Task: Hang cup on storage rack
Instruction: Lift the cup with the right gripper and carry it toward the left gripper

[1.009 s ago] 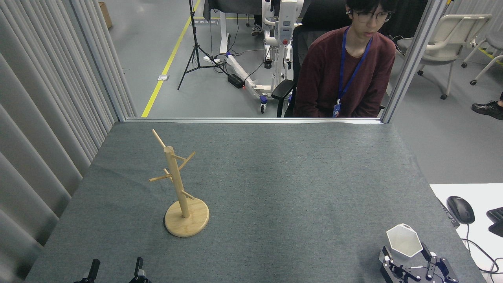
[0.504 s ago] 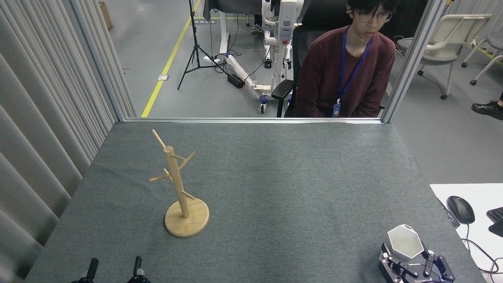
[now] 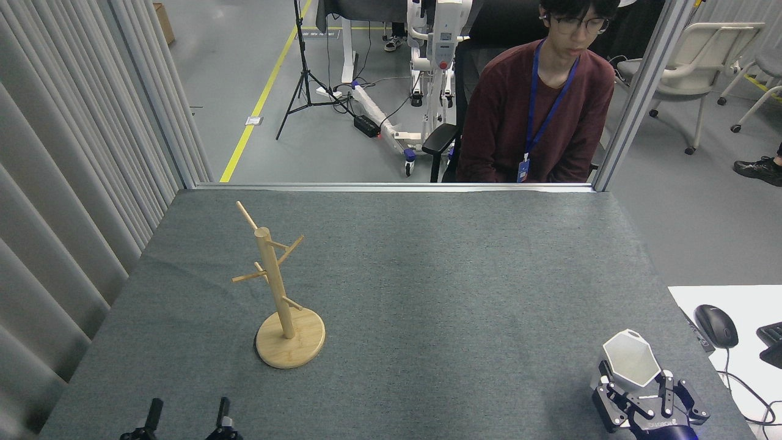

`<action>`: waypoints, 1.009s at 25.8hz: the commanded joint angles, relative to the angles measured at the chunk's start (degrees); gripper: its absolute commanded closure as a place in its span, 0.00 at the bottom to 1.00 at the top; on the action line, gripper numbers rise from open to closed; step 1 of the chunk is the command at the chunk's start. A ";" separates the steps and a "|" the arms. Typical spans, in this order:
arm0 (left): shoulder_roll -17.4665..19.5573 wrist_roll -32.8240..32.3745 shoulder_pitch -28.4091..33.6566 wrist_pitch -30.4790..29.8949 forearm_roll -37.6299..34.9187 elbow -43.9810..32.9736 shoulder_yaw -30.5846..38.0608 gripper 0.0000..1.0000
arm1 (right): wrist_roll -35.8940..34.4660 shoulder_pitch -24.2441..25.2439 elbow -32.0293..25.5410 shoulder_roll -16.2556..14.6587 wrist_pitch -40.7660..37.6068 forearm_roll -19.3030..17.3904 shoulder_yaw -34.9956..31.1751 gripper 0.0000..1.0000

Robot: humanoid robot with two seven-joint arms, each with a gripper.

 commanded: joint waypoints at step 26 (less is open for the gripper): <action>-6.06 -1.74 -13.42 -0.31 -21.20 16.56 -31.60 0.01 | 5.55 8.07 -26.47 18.36 -6.48 1.60 8.61 0.34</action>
